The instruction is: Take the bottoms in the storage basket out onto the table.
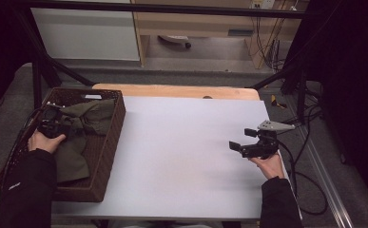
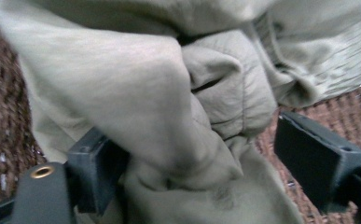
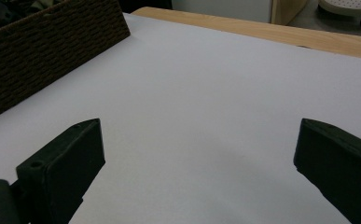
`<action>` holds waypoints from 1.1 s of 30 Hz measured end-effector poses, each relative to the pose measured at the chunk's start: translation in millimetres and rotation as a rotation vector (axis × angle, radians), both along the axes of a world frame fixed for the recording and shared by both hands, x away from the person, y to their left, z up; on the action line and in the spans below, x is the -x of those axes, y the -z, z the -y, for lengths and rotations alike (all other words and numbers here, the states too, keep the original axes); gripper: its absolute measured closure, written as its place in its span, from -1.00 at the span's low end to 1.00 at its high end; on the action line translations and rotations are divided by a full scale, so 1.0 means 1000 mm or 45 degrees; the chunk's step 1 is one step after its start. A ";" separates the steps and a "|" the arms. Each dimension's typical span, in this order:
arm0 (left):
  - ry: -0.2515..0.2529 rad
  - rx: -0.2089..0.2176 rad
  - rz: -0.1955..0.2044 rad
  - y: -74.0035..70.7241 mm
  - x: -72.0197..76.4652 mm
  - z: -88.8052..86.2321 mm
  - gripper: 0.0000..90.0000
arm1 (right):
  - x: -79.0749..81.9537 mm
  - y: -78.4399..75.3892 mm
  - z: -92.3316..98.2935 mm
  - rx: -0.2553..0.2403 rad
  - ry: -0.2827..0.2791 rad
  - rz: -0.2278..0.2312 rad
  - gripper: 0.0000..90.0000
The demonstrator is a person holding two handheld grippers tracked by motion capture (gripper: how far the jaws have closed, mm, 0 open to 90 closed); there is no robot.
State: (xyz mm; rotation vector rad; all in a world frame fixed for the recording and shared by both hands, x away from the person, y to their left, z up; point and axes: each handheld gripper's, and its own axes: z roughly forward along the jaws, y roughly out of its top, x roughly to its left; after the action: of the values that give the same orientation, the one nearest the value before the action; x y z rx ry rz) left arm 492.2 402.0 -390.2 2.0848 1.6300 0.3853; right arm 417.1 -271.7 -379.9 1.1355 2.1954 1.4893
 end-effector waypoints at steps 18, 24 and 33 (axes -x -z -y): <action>0.016 -0.123 -0.085 -0.007 0.006 0.005 0.77 | 0.001 -0.002 0.000 -0.011 0.004 0.001 -0.94; 0.034 -0.121 -0.034 -0.016 0.014 0.005 0.79 | 0.001 -0.001 0.000 -0.006 0.000 0.003 -0.94; 0.037 -0.030 0.039 -0.027 0.023 0.002 0.80 | 0.001 -0.002 0.001 -0.011 0.004 0.007 -0.94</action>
State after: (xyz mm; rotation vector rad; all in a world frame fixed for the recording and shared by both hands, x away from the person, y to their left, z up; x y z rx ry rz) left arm 469.6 399.7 -363.3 2.1074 1.5827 0.4271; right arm 415.7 -272.8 -377.9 1.1357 2.1845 1.4998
